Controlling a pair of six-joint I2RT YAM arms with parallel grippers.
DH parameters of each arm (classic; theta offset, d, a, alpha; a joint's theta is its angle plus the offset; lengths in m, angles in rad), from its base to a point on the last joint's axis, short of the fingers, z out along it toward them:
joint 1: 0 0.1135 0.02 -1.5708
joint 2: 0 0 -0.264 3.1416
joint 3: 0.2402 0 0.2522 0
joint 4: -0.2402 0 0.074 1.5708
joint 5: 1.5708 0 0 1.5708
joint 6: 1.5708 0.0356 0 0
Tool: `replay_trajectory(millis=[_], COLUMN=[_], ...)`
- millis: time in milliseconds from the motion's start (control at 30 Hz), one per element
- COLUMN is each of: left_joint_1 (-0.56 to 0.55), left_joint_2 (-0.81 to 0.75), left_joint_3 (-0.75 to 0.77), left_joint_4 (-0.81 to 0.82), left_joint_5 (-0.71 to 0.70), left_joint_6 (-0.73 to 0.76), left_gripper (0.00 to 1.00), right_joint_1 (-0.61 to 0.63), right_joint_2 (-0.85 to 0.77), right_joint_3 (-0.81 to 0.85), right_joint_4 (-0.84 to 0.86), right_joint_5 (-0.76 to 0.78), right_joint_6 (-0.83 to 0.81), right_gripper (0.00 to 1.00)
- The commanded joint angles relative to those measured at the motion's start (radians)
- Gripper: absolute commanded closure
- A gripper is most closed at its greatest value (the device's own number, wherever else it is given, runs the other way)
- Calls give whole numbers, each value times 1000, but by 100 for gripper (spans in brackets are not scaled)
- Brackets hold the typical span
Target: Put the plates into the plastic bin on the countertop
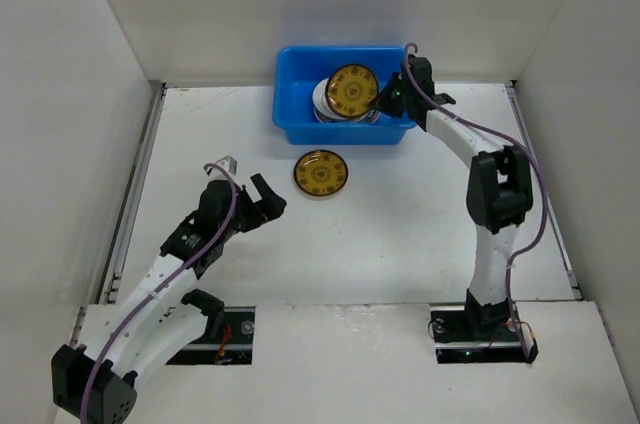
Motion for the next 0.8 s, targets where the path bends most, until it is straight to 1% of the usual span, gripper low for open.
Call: replay_trajectory(millis=[0,200,333,467,500,733,767], left_joint_1=[-5,-13,-14,-17,-17,-20,-20], left_joint_2=[-47,-77,-80,-77,-77,-79,-79], left_joint_3=[-28,-52,-49,-45,-47,-67,-70], left_joint_4=[-5,-13,-23,-24,-24,-7,-2], left_joint_5=[4,12,12,12,12,13,13], left_joint_6=[-69,-101,-102,-105,-107,-121,-121], left_gripper=[0,0,0,0,0,0,0], right_joint_1=[13,13,15,21,22,36,39], right_joint_2=[65,189,243,281,289,275,264], right_joint_3=[113,219,282,336,347,342,339], right_joint_4=[18,35,37,15,8,-37,-49], right_joint_5=[33,45,48,48,50,53,51], right_joint_6=[-21,-21,-21,-29,-33,-52,-53], right_gripper=[98,95,89,69,59,33,31])
